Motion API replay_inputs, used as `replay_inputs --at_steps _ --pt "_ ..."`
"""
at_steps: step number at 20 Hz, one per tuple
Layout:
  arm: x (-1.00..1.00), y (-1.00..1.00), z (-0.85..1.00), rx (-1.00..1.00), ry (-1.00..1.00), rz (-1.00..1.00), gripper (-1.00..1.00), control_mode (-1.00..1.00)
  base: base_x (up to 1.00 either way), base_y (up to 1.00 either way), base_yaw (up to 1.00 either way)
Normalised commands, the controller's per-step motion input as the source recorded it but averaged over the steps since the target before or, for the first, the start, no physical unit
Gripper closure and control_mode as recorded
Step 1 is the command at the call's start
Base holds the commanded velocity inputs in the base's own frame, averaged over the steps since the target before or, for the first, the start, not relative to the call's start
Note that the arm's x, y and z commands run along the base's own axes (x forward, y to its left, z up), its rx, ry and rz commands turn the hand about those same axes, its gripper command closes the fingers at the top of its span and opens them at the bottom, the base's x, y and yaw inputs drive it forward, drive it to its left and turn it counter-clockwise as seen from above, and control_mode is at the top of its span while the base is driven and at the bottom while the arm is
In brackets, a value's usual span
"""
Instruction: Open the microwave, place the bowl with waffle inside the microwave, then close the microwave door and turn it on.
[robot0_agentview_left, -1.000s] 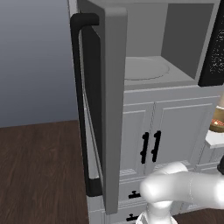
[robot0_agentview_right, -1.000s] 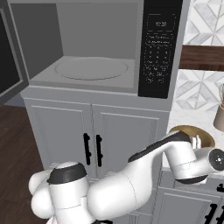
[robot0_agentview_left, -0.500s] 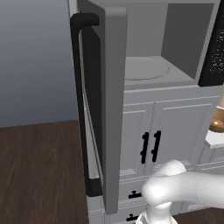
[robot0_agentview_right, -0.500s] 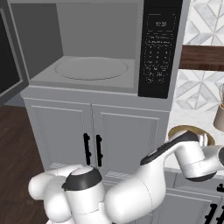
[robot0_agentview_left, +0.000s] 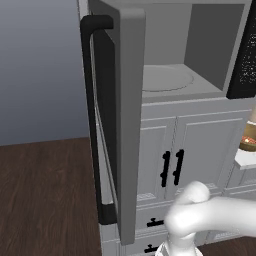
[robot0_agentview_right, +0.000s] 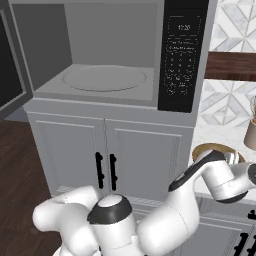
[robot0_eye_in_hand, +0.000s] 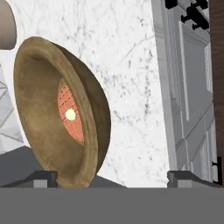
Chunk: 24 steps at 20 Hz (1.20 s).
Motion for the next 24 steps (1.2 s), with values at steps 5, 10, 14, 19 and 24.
replay_inputs --at_steps 5,10,14,19,24 --pt "0.33 -0.11 -0.28 0.00 0.05 -0.07 -1.00 -1.00 0.00 0.00 0.00" --pt "0.27 -0.13 -0.27 0.00 0.01 -0.06 -1.00 -1.00 0.00 0.00 0.00" --pt "0.26 -0.18 -0.22 0.02 0.00 -0.05 -1.00 -1.00 0.00 0.00 0.00" --pt "0.22 -0.16 -0.24 0.02 0.00 -0.04 -1.00 -1.00 0.00 0.00 0.00" --pt "0.10 -0.08 -0.18 0.03 0.00 -0.01 -1.00 -1.00 0.00 0.00 0.00"
